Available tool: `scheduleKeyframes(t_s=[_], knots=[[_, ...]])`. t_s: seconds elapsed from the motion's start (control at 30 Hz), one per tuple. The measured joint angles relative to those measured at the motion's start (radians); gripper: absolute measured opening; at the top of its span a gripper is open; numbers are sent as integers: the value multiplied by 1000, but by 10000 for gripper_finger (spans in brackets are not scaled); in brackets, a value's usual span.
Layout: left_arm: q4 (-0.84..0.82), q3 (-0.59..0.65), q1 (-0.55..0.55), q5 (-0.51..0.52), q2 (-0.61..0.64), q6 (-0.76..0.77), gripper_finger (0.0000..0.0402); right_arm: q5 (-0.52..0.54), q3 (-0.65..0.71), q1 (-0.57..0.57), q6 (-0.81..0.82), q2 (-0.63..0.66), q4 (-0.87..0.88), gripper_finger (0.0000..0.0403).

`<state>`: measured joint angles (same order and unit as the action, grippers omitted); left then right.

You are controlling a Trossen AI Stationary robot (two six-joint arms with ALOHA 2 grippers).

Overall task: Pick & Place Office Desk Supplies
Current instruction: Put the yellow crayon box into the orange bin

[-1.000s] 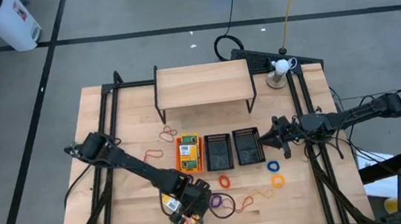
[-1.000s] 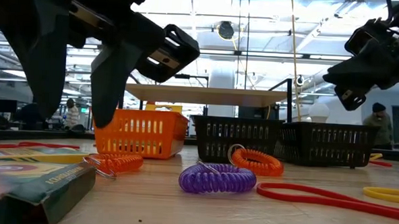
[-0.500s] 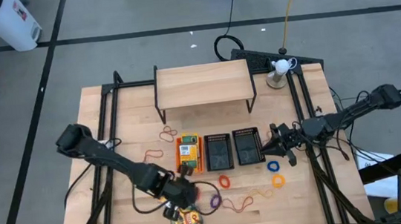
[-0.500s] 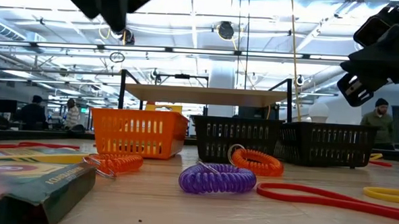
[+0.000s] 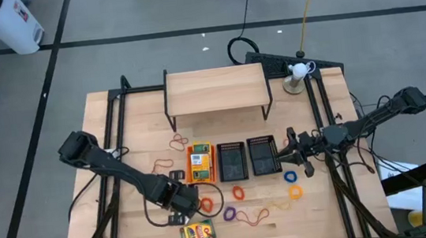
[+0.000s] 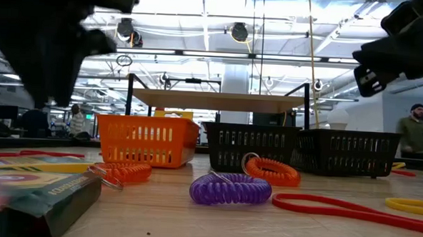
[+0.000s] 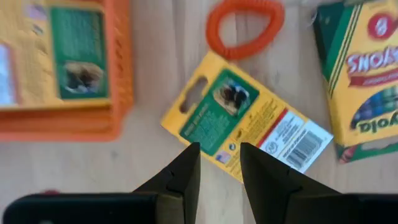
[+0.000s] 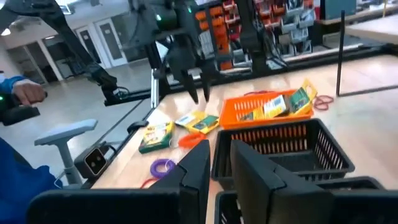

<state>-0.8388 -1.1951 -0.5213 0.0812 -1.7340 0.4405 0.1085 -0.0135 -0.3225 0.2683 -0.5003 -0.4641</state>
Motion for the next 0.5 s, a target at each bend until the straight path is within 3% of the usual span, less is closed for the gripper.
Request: scheduleKeyframes(t_s=[0.5], knots=[[181,145,92,-31,0,-113,113,0,0,0,15,-2,1,59]])
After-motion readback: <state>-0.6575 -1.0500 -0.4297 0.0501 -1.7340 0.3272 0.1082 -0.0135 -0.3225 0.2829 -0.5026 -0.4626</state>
